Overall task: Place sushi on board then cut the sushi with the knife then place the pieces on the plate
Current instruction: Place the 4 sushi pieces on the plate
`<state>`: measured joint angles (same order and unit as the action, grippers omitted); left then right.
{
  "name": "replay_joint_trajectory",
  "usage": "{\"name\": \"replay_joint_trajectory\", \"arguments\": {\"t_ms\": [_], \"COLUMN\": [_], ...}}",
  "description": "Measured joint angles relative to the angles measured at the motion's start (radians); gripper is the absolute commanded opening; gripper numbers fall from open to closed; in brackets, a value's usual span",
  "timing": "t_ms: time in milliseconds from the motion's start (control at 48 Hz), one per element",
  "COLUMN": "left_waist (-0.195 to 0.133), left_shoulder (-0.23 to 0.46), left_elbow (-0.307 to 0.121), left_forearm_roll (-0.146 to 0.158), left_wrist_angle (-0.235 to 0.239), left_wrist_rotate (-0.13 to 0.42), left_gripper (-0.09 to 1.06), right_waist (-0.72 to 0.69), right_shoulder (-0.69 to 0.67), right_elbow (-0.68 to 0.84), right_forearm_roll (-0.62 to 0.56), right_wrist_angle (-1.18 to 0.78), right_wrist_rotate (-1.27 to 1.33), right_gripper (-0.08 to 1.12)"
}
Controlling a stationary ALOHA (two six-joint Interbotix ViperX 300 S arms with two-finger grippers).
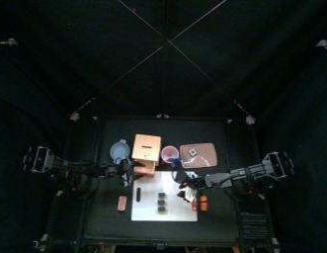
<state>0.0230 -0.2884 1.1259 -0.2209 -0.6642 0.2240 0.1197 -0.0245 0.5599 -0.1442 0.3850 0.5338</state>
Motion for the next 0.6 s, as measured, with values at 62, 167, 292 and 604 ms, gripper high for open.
{"name": "replay_joint_trajectory", "arguments": {"t_ms": [62,167,292,604], "left_waist": [0.000,0.000,0.000,0.002], "left_shoulder": [-0.002,-0.002,-0.002,0.000], "left_elbow": [0.000,0.006,0.015,0.020], "left_forearm_roll": [-0.002,-0.002,-0.002,-0.008], "left_wrist_angle": [0.002,0.003,0.003,0.003], "left_wrist_rotate": [0.000,0.000,0.000,0.000], "left_gripper": [0.84,0.84,0.84,0.84], "right_waist": [0.011,0.021,0.021,0.032], "right_shoulder": [0.075,0.155,0.201,0.224], "right_elbow": [-0.078,-0.172,-0.219,-0.222], "right_forearm_roll": [-0.064,-0.117,-0.127,-0.080], "right_wrist_angle": [0.055,0.146,0.170,0.166], "right_wrist_rotate": [-0.005,-0.009,-0.009,-0.009], "right_gripper": [0.83,0.83,0.83,0.83]}}
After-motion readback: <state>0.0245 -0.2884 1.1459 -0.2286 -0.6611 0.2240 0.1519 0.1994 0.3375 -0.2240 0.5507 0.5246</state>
